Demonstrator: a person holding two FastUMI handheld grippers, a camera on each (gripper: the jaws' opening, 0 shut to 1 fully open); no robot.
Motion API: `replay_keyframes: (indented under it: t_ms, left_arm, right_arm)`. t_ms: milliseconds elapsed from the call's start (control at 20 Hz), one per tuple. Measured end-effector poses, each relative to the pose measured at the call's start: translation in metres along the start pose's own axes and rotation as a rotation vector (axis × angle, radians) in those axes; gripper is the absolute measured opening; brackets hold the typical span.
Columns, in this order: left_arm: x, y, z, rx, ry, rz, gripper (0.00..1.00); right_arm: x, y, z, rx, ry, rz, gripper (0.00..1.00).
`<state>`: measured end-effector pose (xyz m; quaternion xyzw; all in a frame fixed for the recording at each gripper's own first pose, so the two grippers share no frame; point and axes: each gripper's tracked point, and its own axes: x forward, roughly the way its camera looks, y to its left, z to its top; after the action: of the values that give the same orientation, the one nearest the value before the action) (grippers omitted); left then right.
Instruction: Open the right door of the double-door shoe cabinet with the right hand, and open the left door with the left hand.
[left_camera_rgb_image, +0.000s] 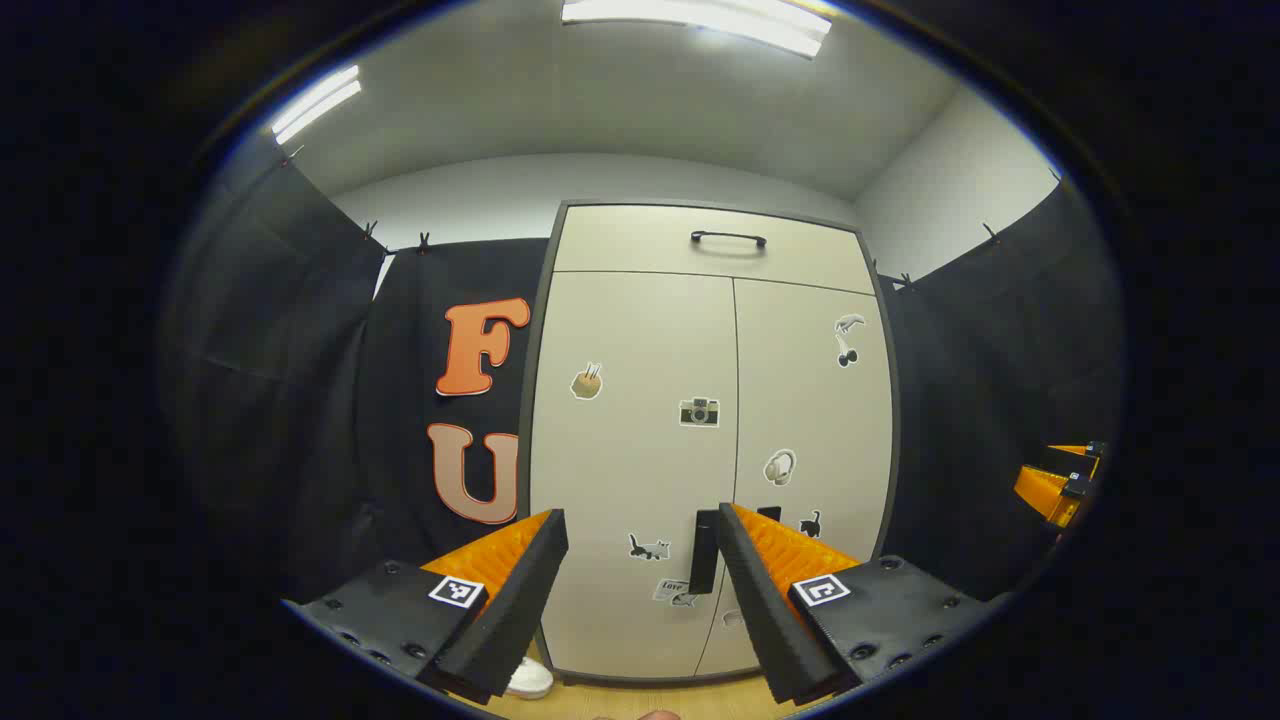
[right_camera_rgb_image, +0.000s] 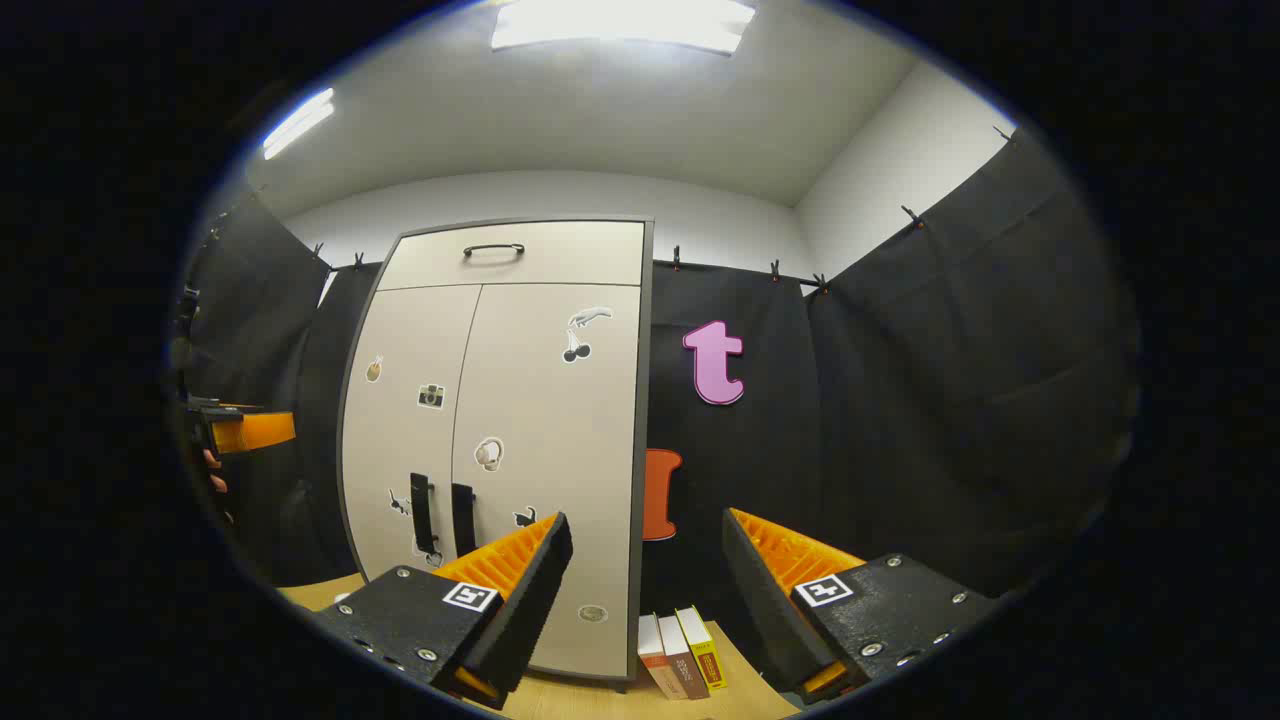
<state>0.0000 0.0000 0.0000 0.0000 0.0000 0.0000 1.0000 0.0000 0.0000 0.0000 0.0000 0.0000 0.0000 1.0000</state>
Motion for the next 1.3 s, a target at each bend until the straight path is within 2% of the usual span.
replay_keyframes:
  t_ms: [400, 800, 1150, 1300]
  left_arm:
    - [-0.009, -0.032, -0.005, 0.023, 0.01, 0.005, 0.95]
    - [-0.005, -0.05, -0.019, -0.044, 0.059, 0.034, 0.96]
    - [0.0, -0.031, -0.015, -0.046, 0.072, 0.089, 0.95]
    - [0.005, -0.026, -0.007, -0.005, 0.054, 0.063, 0.96]
  right_arm:
    - [0.0, -0.022, -0.011, -0.006, 0.015, 0.014, 0.92]
    - [0.0, -0.039, -0.022, -0.019, 0.037, 0.029, 0.92]
    - [-0.004, -0.044, -0.023, -0.04, 0.042, 0.031, 0.92]
    - [-0.001, -0.038, -0.022, -0.026, 0.042, 0.005, 0.92]
